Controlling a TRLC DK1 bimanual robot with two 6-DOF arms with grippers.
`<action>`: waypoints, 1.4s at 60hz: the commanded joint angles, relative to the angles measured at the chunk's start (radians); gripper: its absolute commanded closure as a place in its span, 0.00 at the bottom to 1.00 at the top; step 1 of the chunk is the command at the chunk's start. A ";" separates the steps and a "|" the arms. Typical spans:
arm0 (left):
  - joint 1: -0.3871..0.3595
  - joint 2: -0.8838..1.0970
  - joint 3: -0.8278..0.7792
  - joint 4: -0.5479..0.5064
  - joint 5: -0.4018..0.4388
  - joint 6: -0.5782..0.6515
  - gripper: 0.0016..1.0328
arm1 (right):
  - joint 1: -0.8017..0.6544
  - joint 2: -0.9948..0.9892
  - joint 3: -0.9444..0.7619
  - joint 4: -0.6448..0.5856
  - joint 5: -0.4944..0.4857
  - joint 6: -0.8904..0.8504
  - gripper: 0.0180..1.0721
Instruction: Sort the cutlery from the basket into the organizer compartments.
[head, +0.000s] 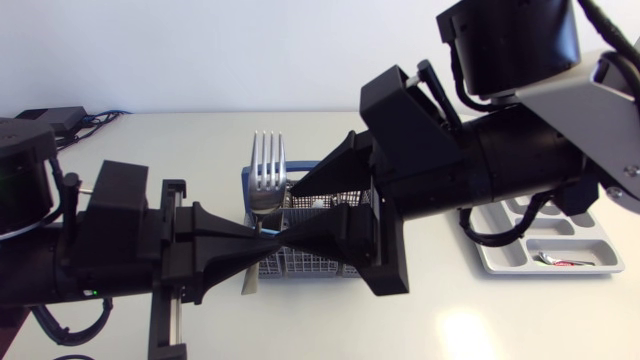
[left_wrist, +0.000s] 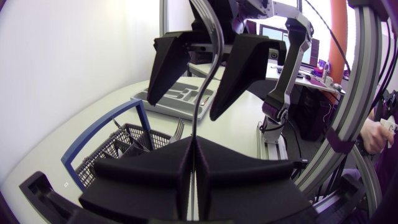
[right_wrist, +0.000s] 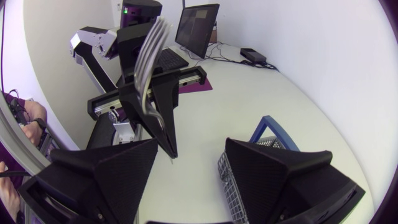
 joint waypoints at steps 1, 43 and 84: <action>0.015 0.010 0.046 0.003 0.029 -0.009 0.97 | 0.011 -0.017 -0.034 0.028 -0.011 -0.020 0.36; 0.011 0.069 0.055 0.009 0.109 -0.016 0.97 | 0.049 -0.001 -0.032 0.078 -0.034 -0.022 0.72; 0.041 0.073 0.059 0.029 0.112 -0.045 0.54 | 0.038 0.017 -0.015 0.021 -0.086 -0.014 0.94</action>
